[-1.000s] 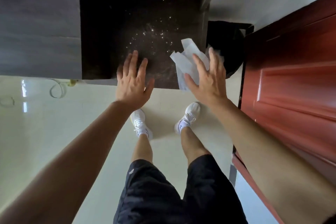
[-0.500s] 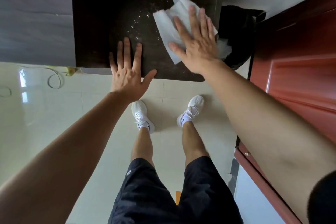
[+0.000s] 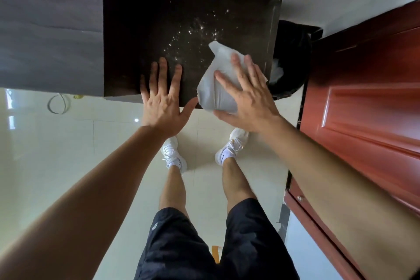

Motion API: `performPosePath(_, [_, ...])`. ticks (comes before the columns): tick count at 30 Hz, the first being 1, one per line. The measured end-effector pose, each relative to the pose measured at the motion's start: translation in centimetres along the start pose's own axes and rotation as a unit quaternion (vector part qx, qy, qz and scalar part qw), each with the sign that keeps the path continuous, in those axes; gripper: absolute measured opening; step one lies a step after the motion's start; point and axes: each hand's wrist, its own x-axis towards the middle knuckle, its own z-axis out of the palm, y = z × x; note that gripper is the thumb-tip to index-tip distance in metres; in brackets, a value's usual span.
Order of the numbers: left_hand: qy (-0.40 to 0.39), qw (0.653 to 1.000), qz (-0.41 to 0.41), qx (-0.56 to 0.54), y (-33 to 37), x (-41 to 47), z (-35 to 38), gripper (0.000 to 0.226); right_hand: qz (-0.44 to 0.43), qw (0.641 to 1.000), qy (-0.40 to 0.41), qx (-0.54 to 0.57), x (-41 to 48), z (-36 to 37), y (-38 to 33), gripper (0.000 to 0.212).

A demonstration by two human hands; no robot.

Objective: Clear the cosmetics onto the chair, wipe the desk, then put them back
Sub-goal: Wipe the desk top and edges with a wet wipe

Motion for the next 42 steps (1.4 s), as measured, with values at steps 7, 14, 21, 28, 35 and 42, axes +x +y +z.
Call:
performPosePath(7, [-0.008,1.000,0.001,-0.004,0.1,0.0,-0.1,0.084,0.012,0.999,-0.046,-0.006,10.0,-4.6,3.5,0.078])
performPosePath(14, [-0.010,1.000,-0.003,-0.005,0.3,0.1,0.0,0.084,0.110,0.993,-0.018,0.033,11.5,-4.3,1.0,0.080])
performPosePath(21, [-0.016,1.000,-0.004,0.000,0.2,0.2,0.3,0.083,0.096,0.995,-0.017,0.027,3.4,-1.7,1.3,0.080])
performPosePath(28, [-0.021,1.000,-0.006,-0.004,0.2,0.1,0.1,0.083,0.107,0.993,-0.032,0.035,11.5,-4.8,2.7,0.086])
performPosePath(35, [-0.022,1.000,-0.005,0.006,0.2,0.2,0.1,0.082,0.134,0.989,-0.002,0.058,19.3,-7.0,1.6,0.085])
performPosePath(42, [-0.018,1.000,-0.001,0.001,0.1,0.1,0.2,0.083,0.022,0.998,-0.041,0.039,10.7,-4.2,0.2,0.081])
